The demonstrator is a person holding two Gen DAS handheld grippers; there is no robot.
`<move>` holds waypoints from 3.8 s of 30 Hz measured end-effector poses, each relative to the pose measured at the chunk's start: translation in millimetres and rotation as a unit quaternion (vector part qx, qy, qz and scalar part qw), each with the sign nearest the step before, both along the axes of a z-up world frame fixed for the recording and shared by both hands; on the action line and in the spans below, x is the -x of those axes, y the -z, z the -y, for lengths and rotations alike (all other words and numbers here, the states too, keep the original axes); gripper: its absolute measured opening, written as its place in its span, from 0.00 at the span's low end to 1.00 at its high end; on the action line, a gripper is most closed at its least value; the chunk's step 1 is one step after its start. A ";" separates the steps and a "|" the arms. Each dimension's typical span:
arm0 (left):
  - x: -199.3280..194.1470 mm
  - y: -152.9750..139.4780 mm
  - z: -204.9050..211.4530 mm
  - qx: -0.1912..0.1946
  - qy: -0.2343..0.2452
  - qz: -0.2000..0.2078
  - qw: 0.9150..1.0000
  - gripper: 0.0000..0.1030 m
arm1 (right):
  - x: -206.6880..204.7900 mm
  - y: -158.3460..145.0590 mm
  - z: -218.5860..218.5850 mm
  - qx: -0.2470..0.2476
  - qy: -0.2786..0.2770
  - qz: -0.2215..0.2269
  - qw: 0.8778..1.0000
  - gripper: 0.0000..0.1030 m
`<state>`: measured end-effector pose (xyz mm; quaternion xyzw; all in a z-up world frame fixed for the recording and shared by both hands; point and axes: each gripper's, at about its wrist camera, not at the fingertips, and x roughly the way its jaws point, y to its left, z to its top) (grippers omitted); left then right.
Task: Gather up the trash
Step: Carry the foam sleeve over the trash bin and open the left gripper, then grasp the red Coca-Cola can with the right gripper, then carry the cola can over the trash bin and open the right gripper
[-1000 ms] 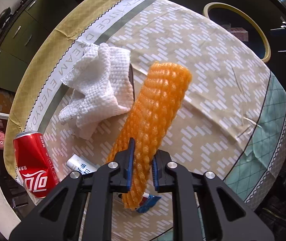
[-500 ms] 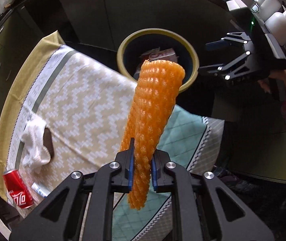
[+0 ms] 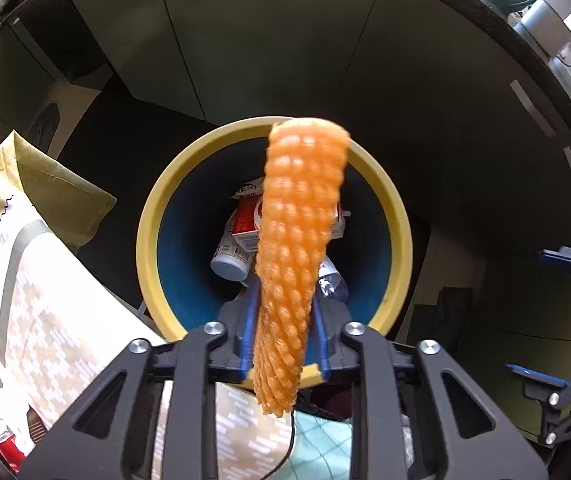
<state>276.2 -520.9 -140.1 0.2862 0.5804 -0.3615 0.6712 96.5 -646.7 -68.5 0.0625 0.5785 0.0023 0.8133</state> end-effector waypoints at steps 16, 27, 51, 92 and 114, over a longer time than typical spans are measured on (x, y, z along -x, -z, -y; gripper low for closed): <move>76.6 -101.9 -191.2 0.039 -0.055 0.093 0.993 0.54 | -39.6 -19.1 -55.2 0.022 -0.052 -0.006 0.998 0.79; 138.9 -141.2 -431.0 0.011 -0.197 0.168 0.966 0.62 | -112.7 -67.0 -228.8 -0.007 -0.154 -0.015 0.988 0.79; 223.4 -104.6 -541.3 0.015 -0.210 0.182 0.960 0.68 | -299.6 -30.1 -525.9 -0.174 -0.052 -0.127 0.975 0.77; 228.3 -93.0 -579.5 0.005 -0.248 0.180 0.952 0.69 | -345.6 41.0 -586.8 -0.112 -0.049 -0.148 0.981 0.74; 178.3 -91.0 -506.2 -0.024 -0.211 0.163 0.964 0.69 | -229.3 -79.5 -376.0 -0.118 -0.141 -0.071 0.980 0.73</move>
